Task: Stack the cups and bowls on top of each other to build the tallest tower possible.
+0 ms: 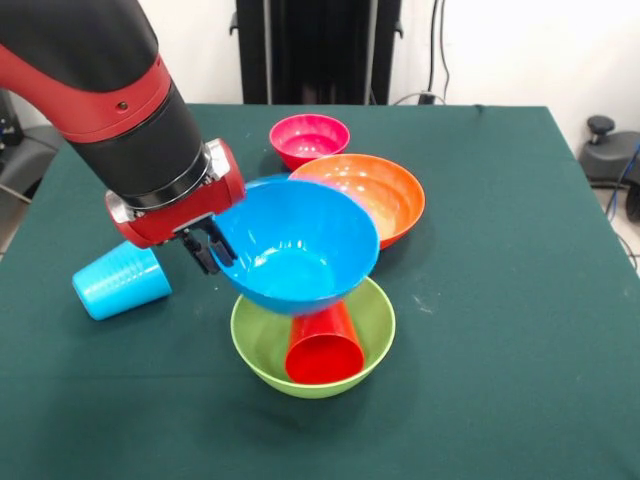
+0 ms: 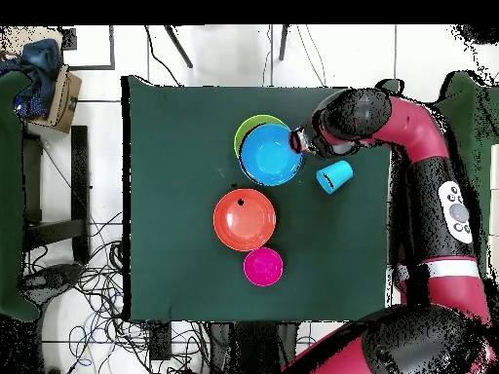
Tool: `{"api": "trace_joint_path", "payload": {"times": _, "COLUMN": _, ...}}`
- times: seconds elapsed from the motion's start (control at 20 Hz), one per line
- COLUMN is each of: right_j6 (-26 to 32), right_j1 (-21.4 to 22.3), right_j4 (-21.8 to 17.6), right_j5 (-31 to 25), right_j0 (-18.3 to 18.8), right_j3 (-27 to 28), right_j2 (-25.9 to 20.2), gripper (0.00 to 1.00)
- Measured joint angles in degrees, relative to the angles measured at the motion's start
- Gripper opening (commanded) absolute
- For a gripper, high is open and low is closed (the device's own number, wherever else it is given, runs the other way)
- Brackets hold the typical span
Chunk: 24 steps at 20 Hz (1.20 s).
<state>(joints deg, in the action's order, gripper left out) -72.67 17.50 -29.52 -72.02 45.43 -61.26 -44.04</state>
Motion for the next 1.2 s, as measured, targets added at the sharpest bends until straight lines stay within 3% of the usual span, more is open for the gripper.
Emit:
{"api": "trace_joint_path", "payload": {"times": 0.45, "right_j6": 0.0, "right_j1": -0.2, "right_j4": 0.0, "right_j5": 0.0, "right_j0": -0.3, "right_j3": 0.3, "right_j2": -0.1, "gripper": 0.00}}
{"api": "trace_joint_path", "payload": {"times": 0.5, "right_j6": 0.0, "right_j1": -0.2, "right_j4": 0.0, "right_j5": 0.0, "right_j0": -0.3, "right_j3": 0.3, "right_j2": -0.1, "gripper": 1.00}}
{"api": "trace_joint_path", "payload": {"times": 1.2, "right_j6": 0.0, "right_j1": -0.2, "right_j4": 0.0, "right_j5": 0.0, "right_j0": -0.5, "right_j3": 1.9, "right_j2": -0.3, "gripper": 1.00}}
